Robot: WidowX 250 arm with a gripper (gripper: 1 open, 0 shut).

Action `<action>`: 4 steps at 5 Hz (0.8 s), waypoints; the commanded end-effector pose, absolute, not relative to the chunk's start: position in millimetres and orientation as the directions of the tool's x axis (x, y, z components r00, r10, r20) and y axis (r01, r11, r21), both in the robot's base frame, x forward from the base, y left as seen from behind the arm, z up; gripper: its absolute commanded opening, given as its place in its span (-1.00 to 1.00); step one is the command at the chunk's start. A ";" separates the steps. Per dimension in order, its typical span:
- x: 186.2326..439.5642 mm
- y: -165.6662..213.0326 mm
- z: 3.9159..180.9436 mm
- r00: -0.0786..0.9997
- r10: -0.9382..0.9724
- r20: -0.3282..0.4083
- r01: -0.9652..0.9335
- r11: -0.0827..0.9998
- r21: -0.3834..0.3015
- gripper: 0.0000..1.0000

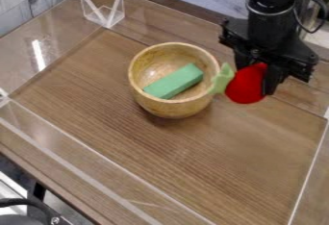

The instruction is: Move the red fruit to the left

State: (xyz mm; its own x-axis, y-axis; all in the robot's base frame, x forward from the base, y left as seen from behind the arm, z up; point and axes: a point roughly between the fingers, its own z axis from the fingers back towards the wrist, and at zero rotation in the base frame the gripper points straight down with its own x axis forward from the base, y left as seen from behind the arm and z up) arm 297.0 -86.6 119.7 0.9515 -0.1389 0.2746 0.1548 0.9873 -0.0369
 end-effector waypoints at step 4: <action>305.0 -57.0 136.9 0.946 -0.076 0.314 0.101 0.993 -0.064 -1.00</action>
